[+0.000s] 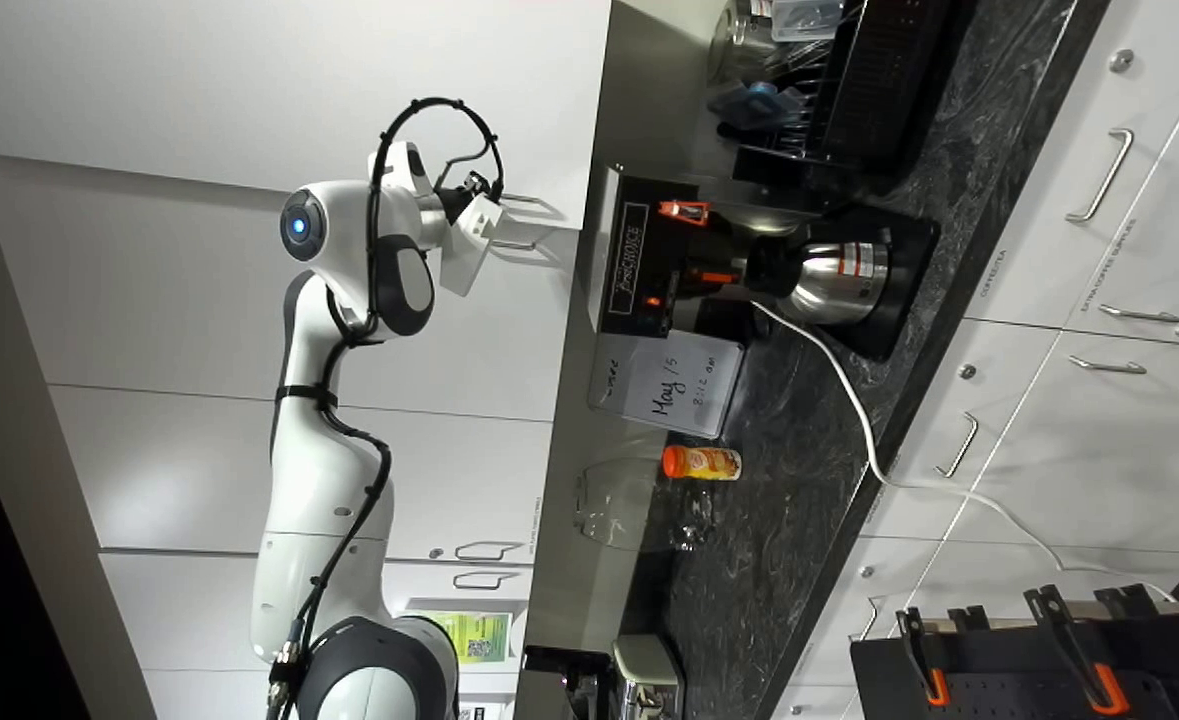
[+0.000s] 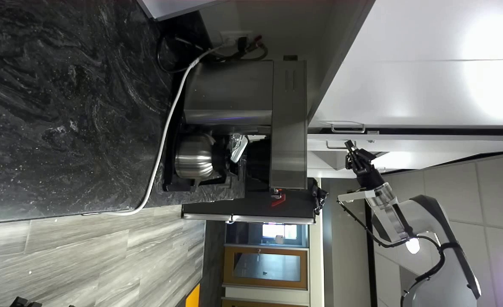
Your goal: Close the right door of the top cabinet to the right
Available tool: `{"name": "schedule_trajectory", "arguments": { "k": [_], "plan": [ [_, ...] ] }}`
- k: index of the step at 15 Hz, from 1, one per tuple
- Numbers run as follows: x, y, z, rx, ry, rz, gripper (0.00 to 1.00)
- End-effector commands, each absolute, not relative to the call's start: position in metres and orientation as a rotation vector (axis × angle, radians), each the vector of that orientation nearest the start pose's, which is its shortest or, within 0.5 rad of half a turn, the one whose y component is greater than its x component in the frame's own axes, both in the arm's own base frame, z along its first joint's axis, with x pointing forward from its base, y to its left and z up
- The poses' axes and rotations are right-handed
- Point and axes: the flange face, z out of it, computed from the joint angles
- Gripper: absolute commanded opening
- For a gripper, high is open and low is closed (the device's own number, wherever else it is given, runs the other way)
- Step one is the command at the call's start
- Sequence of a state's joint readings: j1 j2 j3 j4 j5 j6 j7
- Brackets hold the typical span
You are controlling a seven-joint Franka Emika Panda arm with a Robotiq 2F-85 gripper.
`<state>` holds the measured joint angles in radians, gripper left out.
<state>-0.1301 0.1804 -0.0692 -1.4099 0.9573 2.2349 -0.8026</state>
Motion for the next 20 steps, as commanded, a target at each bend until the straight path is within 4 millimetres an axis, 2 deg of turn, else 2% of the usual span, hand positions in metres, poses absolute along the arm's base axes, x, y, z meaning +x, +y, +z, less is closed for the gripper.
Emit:
{"name": "schedule_trajectory", "arguments": {
  "k": [1, 6, 8, 10, 14, 20],
  "plan": [
    [0.673, -0.098, 0.686, -2.335, -0.324, -1.283, 0.00],
    [0.684, -0.096, 0.684, -2.341, -0.346, -1.285, 0.00],
    [0.680, -0.094, 0.686, -2.340, -0.359, -1.285, 0.00],
    [0.666, -0.096, 0.692, -2.341, -0.356, -1.280, 0.00],
    [0.628, -0.108, 0.706, -2.360, -0.315, -1.280, 0.00],
    [0.535, -0.127, 0.717, -2.528, -0.257, -1.162, 0.00]
  ]
}}
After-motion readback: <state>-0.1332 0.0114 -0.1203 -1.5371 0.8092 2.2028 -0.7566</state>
